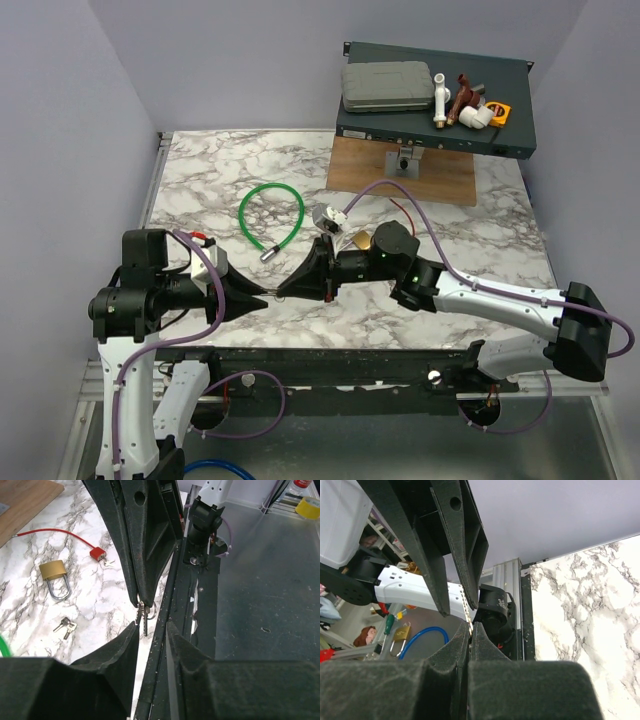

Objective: Unlock with the key

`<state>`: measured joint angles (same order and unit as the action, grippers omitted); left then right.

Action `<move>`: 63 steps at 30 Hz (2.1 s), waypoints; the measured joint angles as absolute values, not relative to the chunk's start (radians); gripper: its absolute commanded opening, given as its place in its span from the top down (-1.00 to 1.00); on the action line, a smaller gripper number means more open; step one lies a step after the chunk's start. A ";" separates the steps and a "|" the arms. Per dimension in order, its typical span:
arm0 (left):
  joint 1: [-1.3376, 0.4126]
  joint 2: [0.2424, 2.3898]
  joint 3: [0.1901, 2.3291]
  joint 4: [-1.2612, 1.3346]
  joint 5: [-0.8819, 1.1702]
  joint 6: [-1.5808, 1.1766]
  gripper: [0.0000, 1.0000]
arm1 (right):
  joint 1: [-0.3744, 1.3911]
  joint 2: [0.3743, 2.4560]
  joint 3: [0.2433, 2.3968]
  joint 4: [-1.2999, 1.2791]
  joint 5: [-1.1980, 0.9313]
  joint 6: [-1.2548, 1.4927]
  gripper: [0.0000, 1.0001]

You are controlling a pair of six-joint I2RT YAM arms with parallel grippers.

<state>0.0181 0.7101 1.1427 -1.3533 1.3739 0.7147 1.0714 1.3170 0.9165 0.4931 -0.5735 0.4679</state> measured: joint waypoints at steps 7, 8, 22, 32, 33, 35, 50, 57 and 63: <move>0.017 0.711 1.143 -1.371 1.374 0.717 0.24 | 1.071 1.317 0.954 0.409 -0.573 0.408 0.99; 0.014 0.712 1.143 -1.371 1.373 0.717 0.24 | 1.071 1.317 0.960 0.396 -0.573 0.399 0.99; -0.002 0.725 1.144 -1.357 1.373 0.666 0.28 | 1.087 1.317 0.984 0.327 -0.572 0.339 0.99; -0.002 0.707 1.114 -1.161 1.296 0.459 0.63 | 1.087 1.317 0.994 0.316 -0.557 0.338 0.99; -0.002 0.707 1.113 -1.145 1.284 0.442 0.55 | 1.087 1.317 0.994 0.315 -0.556 0.339 0.99; -0.002 0.707 1.113 -1.120 1.261 0.410 0.48 | 1.087 1.317 0.994 0.311 -0.546 0.338 0.99; -0.004 0.721 1.107 -1.084 1.244 0.346 0.49 | 1.093 1.317 1.004 0.283 -0.536 0.320 0.99; -0.004 0.721 1.082 -1.068 1.267 0.324 0.56 | 1.100 1.319 1.015 0.258 -0.527 0.311 0.99; -0.007 0.719 1.060 -1.046 1.274 0.292 1.00 | 1.104 1.333 1.029 0.237 -0.511 0.297 0.99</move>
